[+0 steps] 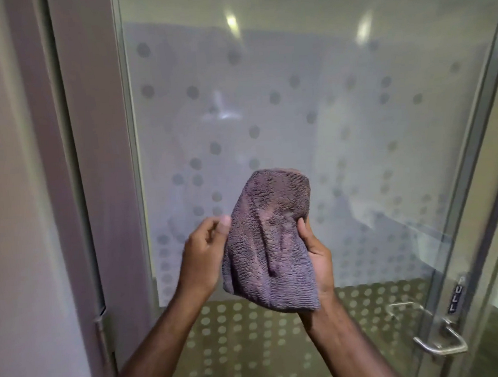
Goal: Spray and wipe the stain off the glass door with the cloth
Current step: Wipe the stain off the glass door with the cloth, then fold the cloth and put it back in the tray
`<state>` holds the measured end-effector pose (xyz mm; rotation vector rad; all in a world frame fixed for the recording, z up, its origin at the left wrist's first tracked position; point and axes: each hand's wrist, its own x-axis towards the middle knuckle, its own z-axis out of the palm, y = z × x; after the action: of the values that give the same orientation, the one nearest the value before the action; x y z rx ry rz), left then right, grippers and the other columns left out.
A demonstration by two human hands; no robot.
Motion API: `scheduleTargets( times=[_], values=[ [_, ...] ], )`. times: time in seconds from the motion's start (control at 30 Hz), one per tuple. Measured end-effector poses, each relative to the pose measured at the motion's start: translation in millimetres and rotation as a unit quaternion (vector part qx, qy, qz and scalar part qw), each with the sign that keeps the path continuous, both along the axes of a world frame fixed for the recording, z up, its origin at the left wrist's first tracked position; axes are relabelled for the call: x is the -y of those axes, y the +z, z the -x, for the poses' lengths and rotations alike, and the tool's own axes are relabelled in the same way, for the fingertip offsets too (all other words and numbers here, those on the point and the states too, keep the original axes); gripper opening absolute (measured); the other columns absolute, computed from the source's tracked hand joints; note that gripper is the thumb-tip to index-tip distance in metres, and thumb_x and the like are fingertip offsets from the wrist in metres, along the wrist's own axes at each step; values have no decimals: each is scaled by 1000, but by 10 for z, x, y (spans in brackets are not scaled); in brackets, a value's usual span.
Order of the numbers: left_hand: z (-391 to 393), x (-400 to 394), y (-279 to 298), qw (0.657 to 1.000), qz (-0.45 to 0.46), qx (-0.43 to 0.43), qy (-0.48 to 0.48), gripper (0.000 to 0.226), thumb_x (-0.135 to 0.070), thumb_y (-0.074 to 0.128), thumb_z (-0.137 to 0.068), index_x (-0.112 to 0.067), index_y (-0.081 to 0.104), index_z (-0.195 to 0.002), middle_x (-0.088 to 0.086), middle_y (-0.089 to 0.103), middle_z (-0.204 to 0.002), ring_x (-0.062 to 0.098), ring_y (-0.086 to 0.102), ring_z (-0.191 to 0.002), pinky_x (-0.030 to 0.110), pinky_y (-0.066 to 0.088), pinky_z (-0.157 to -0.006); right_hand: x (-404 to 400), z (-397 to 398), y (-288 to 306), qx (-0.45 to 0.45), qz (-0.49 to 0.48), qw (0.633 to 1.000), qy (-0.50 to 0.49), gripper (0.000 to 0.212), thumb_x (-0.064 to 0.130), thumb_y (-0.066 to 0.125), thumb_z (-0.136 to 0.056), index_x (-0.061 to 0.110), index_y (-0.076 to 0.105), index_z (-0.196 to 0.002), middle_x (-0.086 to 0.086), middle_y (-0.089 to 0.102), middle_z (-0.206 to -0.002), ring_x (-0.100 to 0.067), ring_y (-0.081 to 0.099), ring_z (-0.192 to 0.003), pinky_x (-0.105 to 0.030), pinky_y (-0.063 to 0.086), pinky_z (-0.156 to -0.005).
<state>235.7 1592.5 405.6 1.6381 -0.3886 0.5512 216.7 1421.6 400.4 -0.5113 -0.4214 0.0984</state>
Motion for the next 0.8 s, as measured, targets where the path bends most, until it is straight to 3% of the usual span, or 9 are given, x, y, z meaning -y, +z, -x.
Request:
scheduleTargets(
  times=[0.03,0.1,0.2,0.27,0.37,0.47,0.53,0.67,0.8],
  values=[
    [59,32,-15,995,20,-67,-72,66,-75,44,-93,-19,72,-115,2,78,-108,26,71,-108,49,55,-97,4,33,-2,2,-9,999,31,91,23,87,-80,13,40,-157,-20,50,-151,-43,45,-144,-66,32,-119],
    [213,102,-31,950,110,-171,-236,62,-66,40,-96,-21,68,-128,3,73,-127,20,67,-122,42,47,-108,7,93,-42,8,-10,997,73,80,23,92,-74,5,56,-143,-24,66,-133,-42,62,-127,-62,45,-111],
    [354,150,-12,891,228,-225,-322,49,-49,45,-97,-18,67,-128,9,71,-130,21,66,-124,40,46,-107,47,95,-158,-15,-8,997,79,86,22,91,-74,6,51,-149,-23,62,-139,-40,56,-134,-62,45,-112],
    [338,161,-47,903,248,-200,-289,41,-38,53,-95,-13,70,-123,13,73,-124,24,69,-119,41,50,-104,69,62,-193,-19,18,999,32,77,18,86,-79,12,53,-148,-22,58,-143,-38,57,-133,-62,41,-115],
    [289,148,-109,939,233,-176,-181,26,-25,59,-97,-7,74,-107,15,79,-106,24,76,-100,37,56,-91,123,43,-290,-53,138,981,-122,40,15,63,-90,8,66,-130,-20,70,-123,-36,68,-110,-51,50,-106],
    [257,130,-190,949,231,-169,-136,19,-19,61,-97,-7,76,-99,14,80,-98,23,77,-90,33,57,-81,175,142,-400,-71,337,913,-221,40,46,62,-96,16,72,-120,-7,77,-115,-25,69,-104,-42,55,-91],
    [252,133,-229,955,220,-151,-128,17,-15,60,-98,-9,77,-99,15,80,-99,24,77,-91,33,61,-81,200,197,-461,-69,435,872,-212,41,53,63,-96,22,72,-121,-1,79,-113,-18,71,-95,-37,56,-84],
    [246,106,-234,960,213,-133,-121,17,-15,60,-99,-10,76,-102,13,80,-99,23,77,-93,32,62,-81,238,243,-479,-95,472,864,-147,41,42,80,-84,17,75,-115,-3,80,-104,-16,72,-87,-31,57,-77],
    [203,-33,-218,965,202,-134,-104,15,-17,65,-96,-8,76,-96,13,80,-93,22,76,-87,32,59,-78,367,267,-406,-64,419,888,-180,37,24,82,-78,10,77,-112,-10,79,-109,-18,72,-91,-34,56,-83]
  ],
)
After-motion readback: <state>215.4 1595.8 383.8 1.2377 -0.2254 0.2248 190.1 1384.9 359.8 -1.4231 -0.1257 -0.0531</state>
